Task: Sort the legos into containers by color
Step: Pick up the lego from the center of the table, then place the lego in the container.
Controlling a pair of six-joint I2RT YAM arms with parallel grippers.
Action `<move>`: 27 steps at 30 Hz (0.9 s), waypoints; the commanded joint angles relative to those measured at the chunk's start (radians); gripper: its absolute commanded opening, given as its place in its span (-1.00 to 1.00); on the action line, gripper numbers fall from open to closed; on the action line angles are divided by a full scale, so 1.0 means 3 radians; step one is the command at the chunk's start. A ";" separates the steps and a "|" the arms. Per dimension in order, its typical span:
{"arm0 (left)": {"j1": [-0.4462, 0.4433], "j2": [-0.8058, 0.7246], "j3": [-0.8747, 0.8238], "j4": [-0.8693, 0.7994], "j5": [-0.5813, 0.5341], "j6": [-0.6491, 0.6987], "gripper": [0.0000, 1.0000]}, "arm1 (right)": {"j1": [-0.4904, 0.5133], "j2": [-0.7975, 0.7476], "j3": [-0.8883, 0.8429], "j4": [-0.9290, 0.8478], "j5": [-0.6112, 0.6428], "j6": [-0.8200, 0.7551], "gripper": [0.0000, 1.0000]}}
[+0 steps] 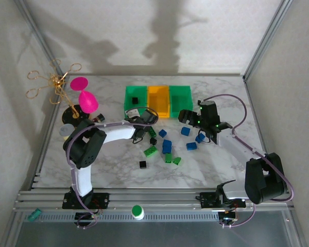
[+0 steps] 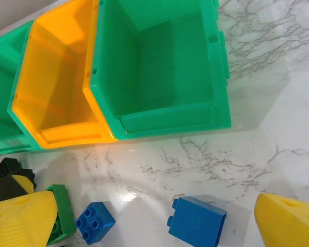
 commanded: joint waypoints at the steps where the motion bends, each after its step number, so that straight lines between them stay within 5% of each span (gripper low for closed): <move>1: -0.0023 -0.0164 -0.0058 -0.0163 -0.0148 0.0067 -0.28 | 0.0023 -0.0076 -0.0045 -0.0061 -0.0008 -0.0027 0.97; 13: 0.0059 -0.0601 0.0068 -0.0403 -0.0019 0.0660 -0.35 | 0.0271 -0.0065 -0.0006 0.0032 -0.0123 0.0061 0.98; 27: 0.0609 0.0268 0.1194 -0.0449 0.0356 0.1314 -0.32 | 0.0556 0.0125 0.0071 0.0292 -0.0008 0.0274 0.97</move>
